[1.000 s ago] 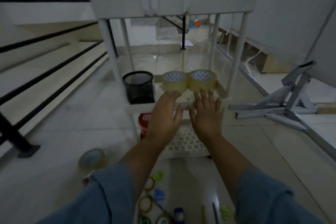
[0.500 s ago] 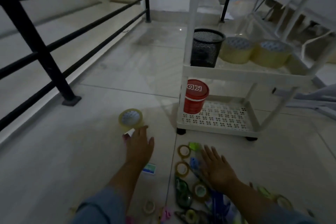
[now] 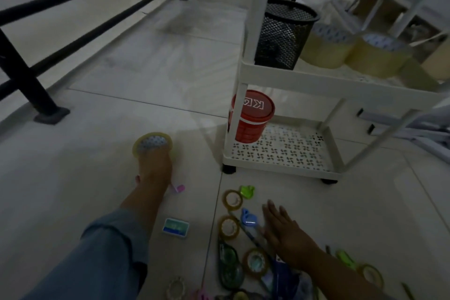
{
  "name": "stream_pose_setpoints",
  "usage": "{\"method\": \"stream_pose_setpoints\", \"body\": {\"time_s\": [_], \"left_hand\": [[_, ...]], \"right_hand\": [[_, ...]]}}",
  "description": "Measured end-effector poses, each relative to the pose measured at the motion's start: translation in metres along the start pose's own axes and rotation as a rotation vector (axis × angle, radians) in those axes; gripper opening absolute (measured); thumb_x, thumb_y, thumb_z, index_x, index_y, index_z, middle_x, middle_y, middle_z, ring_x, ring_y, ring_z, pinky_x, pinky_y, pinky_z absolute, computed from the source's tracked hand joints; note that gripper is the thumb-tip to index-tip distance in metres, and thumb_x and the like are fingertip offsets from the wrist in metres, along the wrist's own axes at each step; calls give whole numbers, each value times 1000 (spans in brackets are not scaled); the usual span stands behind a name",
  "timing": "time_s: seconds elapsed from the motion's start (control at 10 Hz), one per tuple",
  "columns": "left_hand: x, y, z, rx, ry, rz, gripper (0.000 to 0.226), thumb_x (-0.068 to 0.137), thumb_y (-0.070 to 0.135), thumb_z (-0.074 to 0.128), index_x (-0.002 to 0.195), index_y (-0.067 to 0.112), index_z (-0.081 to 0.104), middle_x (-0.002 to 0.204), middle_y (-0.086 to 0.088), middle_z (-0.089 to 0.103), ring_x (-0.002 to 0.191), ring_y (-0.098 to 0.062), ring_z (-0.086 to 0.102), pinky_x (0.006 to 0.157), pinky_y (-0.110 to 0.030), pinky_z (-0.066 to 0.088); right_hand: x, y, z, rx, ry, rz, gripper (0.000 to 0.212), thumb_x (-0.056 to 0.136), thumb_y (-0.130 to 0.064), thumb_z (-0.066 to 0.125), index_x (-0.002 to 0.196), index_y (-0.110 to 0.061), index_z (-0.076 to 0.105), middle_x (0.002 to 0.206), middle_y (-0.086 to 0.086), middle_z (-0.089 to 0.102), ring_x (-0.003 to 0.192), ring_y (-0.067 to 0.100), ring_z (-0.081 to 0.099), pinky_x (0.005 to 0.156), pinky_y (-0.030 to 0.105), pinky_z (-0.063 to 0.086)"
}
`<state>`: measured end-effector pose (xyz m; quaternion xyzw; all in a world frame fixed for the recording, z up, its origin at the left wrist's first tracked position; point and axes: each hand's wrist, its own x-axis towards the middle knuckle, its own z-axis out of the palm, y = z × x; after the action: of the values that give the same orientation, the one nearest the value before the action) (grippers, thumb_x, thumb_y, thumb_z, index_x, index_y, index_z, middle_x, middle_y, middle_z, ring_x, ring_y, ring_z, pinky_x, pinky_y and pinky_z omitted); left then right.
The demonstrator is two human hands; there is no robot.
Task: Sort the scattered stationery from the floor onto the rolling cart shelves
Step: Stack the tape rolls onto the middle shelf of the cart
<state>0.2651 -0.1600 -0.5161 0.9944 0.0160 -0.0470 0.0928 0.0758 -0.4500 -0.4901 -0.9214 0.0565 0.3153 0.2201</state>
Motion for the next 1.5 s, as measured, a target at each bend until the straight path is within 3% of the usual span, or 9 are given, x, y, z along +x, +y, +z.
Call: {"method": "stream_pose_setpoints", "body": {"time_s": [0.1, 0.2, 0.3, 0.5, 0.7, 0.9, 1.1, 1.2, 1.5], "left_hand": [[-20, 6, -10, -103, 68, -43, 47, 90, 34, 40, 130, 13, 50, 136, -14, 50, 127, -34, 46, 105, -52, 38], [-51, 25, -35, -264, 119, -3, 59, 80, 28, 61, 136, 18, 44, 134, -7, 52, 128, -26, 45, 110, -38, 28], [-95, 49, -44, -291, 214, 236, 34, 77, 18, 63, 110, 11, 64, 102, -9, 68, 94, -28, 67, 92, -42, 42], [-167, 113, -82, -571, 182, 750, 36, 96, 24, 40, 121, 7, 59, 125, -4, 59, 115, 6, 45, 103, -1, 26], [-195, 178, -139, -663, 285, 947, 39, 95, 29, 40, 116, 4, 62, 108, -11, 66, 104, -10, 51, 96, -10, 33], [-171, 252, -227, -729, 527, 937, 30, 93, 13, 49, 119, 6, 62, 109, 1, 62, 102, -4, 49, 90, 2, 27], [-119, 321, -279, -677, 440, 906, 39, 88, 13, 40, 118, 3, 63, 116, -18, 64, 106, -27, 58, 82, -13, 34], [-90, 347, -276, -577, 344, 839, 50, 87, 28, 33, 120, 4, 61, 120, -17, 60, 111, -27, 55, 92, -26, 42], [-48, 382, -261, -631, 230, 623, 33, 97, 2, 40, 126, -6, 55, 129, -21, 56, 119, -31, 51, 90, -19, 32]], "right_hand": [[-1, 3, 1, -32, 4, -39, 93, 77, -80, 11, 149, -25, -11, 148, -16, -23, 145, 18, -15, 118, 43, 3], [0, 3, -9, -31, -58, -28, 116, 59, -91, 0, 149, -19, -9, 154, -8, -18, 145, 21, -11, 118, 36, 3], [-9, -6, -31, -13, -47, -47, 71, 94, -57, 21, 151, -19, 0, 159, 1, 0, 147, 19, 4, 118, 28, 6], [-48, -1, -95, 21, 743, -320, 36, 96, -32, 42, 122, -11, 58, 118, 10, 60, 111, 25, 56, 91, 19, 35], [-98, 14, -173, -65, 1349, -363, 33, 89, -22, 41, 106, -4, 63, 108, 17, 58, 104, 29, 50, 90, 29, 37], [-108, 12, -206, -29, 1383, -283, 49, 92, -30, 33, 128, -5, 53, 137, 16, 49, 128, 31, 46, 105, 37, 38], [-87, 14, -213, -127, 1231, -228, 70, 94, -51, 11, 143, -7, 34, 151, 11, 30, 142, 28, 23, 114, 38, 13], [-78, 17, -208, -178, 1256, -228, 68, 98, -50, 8, 139, -6, 42, 143, 11, 45, 134, 27, 39, 109, 42, 27], [-56, 20, -201, -124, 1406, -312, 56, 99, -43, 23, 139, -7, 41, 143, 11, 46, 137, 24, 34, 113, 34, 21]]}}
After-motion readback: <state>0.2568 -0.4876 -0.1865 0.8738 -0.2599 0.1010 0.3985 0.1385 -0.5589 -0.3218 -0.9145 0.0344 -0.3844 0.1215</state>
